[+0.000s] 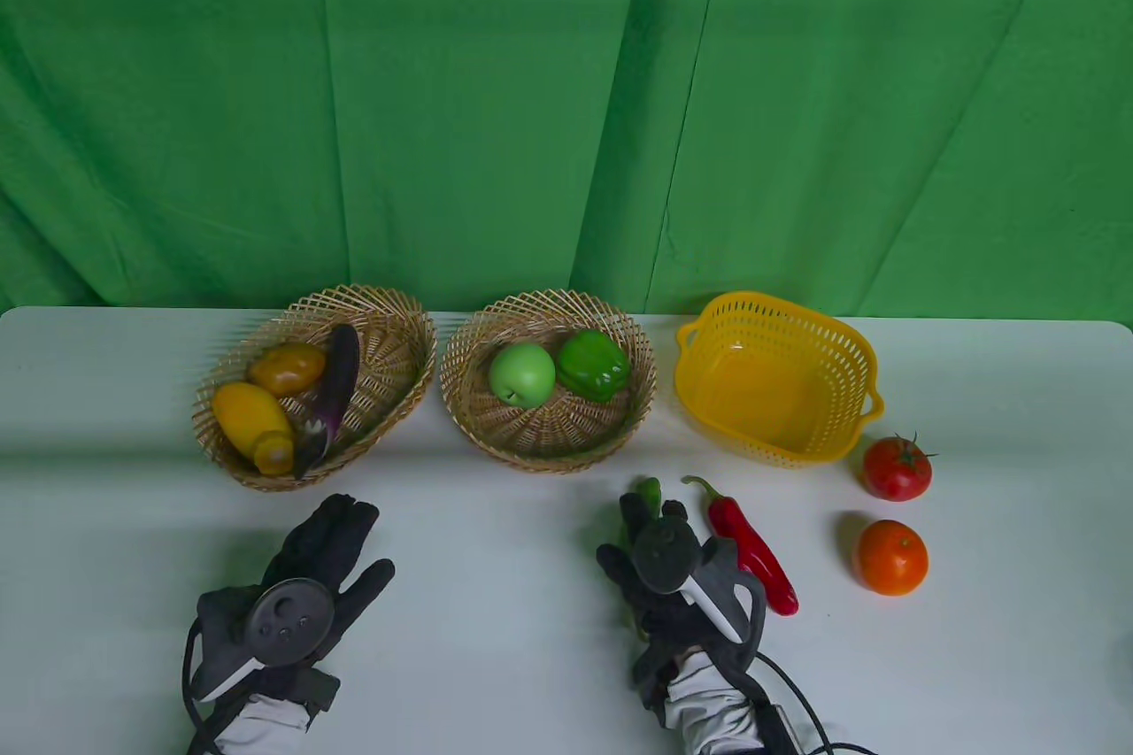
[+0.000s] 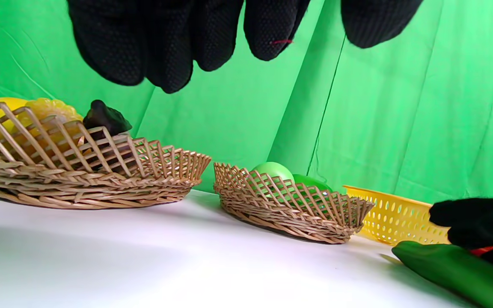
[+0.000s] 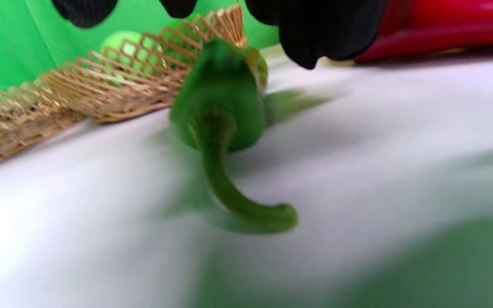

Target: Place 10 objects into 3 containers, with green background

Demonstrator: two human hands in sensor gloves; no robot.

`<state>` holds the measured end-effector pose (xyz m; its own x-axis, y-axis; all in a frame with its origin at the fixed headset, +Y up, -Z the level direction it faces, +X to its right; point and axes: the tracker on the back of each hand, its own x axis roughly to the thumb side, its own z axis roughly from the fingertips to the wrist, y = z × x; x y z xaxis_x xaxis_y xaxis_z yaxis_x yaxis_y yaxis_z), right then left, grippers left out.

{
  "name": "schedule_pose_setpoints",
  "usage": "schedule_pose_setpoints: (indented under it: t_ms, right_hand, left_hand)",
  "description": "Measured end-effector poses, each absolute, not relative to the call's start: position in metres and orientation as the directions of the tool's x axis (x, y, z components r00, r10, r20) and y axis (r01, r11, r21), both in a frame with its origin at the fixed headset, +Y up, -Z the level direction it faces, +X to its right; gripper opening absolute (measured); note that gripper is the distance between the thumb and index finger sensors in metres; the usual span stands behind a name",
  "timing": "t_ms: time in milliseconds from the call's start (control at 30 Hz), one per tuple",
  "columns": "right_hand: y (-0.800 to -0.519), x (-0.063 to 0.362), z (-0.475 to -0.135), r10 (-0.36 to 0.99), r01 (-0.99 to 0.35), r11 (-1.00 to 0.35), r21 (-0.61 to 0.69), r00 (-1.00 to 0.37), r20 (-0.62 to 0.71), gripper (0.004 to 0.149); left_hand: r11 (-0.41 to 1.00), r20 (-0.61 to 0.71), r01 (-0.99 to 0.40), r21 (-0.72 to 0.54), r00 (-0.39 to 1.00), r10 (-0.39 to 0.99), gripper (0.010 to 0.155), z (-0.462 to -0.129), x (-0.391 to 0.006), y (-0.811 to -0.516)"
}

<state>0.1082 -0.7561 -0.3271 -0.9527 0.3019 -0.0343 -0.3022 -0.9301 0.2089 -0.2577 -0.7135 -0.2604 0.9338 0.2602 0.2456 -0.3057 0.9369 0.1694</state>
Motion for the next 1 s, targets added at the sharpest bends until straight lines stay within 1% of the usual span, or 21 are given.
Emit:
schedule_pose_setpoints:
  t_ms: [167,267,333,500,633,700,767,933,1000]
  right_hand:
    - [-0.766,0.098,-0.332,0.234,-0.239,-0.937,0.253,-0.971,-0.049,0.072]
    - [-0.768,0.088,-0.335,0.135,-0.142,-0.953,0.266,-0.99,-0.045,0.072]
    - [-0.769,0.085,-0.337,0.104,-0.114,-0.955,0.273,-0.993,-0.05,0.071]
    - [-0.773,0.076,-0.337,0.053,-0.066,-0.975,0.213,-0.996,-0.065,0.069]
    - [-0.771,0.075,-0.338,0.039,-0.049,-0.981,0.187,-0.998,-0.058,0.068]
    - [-0.77,0.076,-0.338,0.061,-0.072,-0.979,0.19,-0.996,-0.061,0.067]
    - [-0.766,0.079,-0.338,0.079,-0.09,-0.978,0.187,-0.995,-0.064,0.067]
    - [-0.757,0.086,-0.335,0.079,-0.088,-0.982,0.165,-0.995,-0.06,0.066]
    - [-0.751,0.088,-0.332,0.094,-0.1,-0.985,0.137,-0.994,-0.053,0.066]
  left_hand:
    - [0.932,0.249,-0.314,0.181,0.931,0.265,0.069,-0.26,-0.259,-0.71]
    - [0.931,0.248,-0.316,0.181,0.931,0.268,0.07,-0.261,-0.259,-0.711]
    - [0.931,0.246,-0.317,0.18,0.931,0.269,0.069,-0.261,-0.259,-0.71]
    - [0.927,0.247,-0.325,0.188,0.929,0.276,0.069,-0.259,-0.26,-0.708]
    - [0.928,0.254,-0.324,0.183,0.928,0.274,0.069,-0.259,-0.259,-0.709]
    - [0.93,0.257,-0.32,0.181,0.928,0.269,0.069,-0.26,-0.258,-0.709]
    - [0.931,0.256,-0.317,0.182,0.929,0.266,0.069,-0.26,-0.258,-0.709]
    - [0.928,0.252,-0.32,0.189,0.93,0.269,0.069,-0.259,-0.26,-0.708]
    - [0.928,0.251,-0.321,0.188,0.93,0.27,0.069,-0.259,-0.26,-0.708]
